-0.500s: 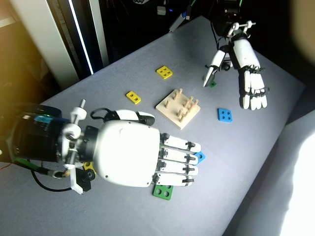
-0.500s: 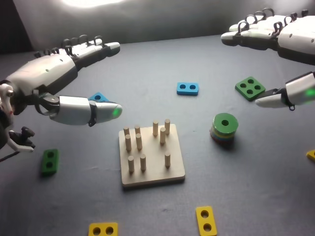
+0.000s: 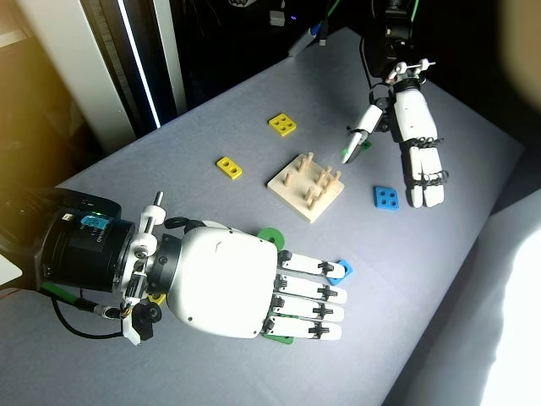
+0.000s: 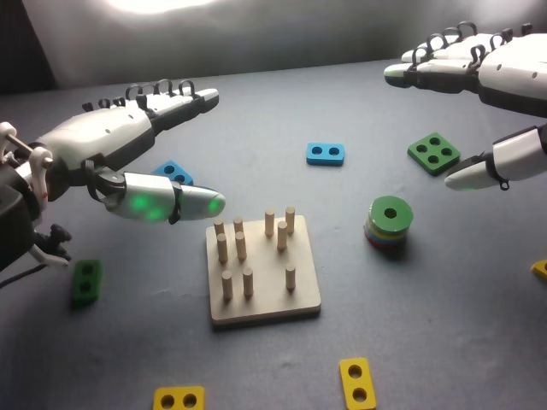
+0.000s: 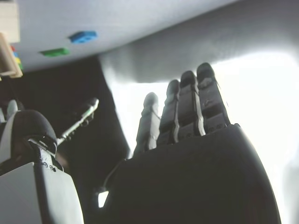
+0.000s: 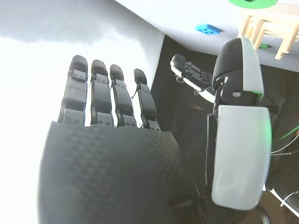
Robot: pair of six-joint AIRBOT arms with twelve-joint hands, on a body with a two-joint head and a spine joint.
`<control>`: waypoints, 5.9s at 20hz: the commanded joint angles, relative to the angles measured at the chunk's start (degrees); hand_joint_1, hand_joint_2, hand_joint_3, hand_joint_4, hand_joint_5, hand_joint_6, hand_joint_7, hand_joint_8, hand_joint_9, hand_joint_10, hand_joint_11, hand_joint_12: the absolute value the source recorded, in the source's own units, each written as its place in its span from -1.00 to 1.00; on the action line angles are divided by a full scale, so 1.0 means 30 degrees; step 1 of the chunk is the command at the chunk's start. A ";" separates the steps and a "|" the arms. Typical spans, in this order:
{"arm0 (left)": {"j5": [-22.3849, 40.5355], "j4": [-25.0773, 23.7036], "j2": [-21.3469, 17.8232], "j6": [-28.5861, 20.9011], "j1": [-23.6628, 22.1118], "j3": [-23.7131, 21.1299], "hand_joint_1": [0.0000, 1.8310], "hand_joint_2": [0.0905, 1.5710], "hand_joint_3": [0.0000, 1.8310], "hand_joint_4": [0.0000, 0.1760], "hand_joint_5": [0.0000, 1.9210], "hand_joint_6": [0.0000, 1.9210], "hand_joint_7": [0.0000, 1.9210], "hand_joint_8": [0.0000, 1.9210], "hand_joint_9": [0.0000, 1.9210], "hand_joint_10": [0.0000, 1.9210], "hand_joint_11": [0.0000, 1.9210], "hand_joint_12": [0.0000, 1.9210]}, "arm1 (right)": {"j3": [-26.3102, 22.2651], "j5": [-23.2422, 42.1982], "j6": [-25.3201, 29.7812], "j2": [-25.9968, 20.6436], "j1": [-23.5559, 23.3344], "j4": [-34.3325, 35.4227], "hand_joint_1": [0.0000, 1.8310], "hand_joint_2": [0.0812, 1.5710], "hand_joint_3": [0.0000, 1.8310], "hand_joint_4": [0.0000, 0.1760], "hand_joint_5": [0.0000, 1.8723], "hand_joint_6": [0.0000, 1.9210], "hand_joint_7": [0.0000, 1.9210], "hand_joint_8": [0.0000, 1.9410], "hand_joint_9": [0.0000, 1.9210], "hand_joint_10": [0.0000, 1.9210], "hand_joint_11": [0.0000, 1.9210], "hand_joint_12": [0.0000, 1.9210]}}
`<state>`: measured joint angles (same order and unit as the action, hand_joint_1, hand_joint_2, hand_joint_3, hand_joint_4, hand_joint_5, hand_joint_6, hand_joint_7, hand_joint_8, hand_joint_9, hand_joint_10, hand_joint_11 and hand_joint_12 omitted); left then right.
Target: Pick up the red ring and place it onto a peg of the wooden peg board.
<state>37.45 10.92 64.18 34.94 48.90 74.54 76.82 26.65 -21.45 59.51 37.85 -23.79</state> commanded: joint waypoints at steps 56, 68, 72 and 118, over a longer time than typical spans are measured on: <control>0.2132 0.0083 0.0141 -0.0030 -0.0792 0.0406 -0.50 0.23 -1.00 0.69 -0.95 -1.00 -1.00 -1.00 -1.00 -1.00 -1.00 -1.00 | 0.2208 0.0048 0.5999 0.3263 0.0729 -0.5183 -0.12 0.20 -1.00 -1.00 -0.55 -0.98 -0.70 -1.00 -0.76 -0.99 -1.00 -0.02; 0.2167 0.0114 0.0124 -0.0030 -0.0862 0.0406 -0.48 0.22 -1.00 0.84 -0.94 -1.00 -1.00 -1.00 -1.00 -1.00 -1.00 -1.00 | 0.2206 0.0223 0.6209 0.3547 0.1058 -0.5198 -0.07 0.19 -1.00 -1.00 -0.47 -0.99 -0.66 -1.00 -0.75 -0.99 -1.00 -0.09; 0.2167 0.0098 0.0128 -0.0030 -0.0897 0.0404 -0.47 0.23 -1.00 0.59 -0.93 -0.99 -1.00 -1.00 -1.00 -1.00 -1.00 -1.00 | 0.2212 0.0143 0.6217 0.3614 0.1079 -0.5385 -0.09 0.22 -1.00 -1.00 -0.48 -1.00 -0.68 -1.00 -0.81 -0.99 -1.00 -0.34; 0.2442 0.0471 -0.0090 -0.0009 -0.0522 0.0397 -0.47 0.23 -1.00 0.55 -0.95 -1.00 -1.00 -1.00 -1.00 -1.00 -1.00 -1.00 | 0.2519 0.2366 0.8793 0.3899 0.0425 -0.6986 0.15 0.50 -1.00 -1.00 -0.13 0.29 -0.39 -1.00 -0.59 -0.98 -1.00 0.15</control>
<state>37.80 11.97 64.25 34.92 47.51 75.33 84.49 27.88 4.34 71.13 40.05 -46.81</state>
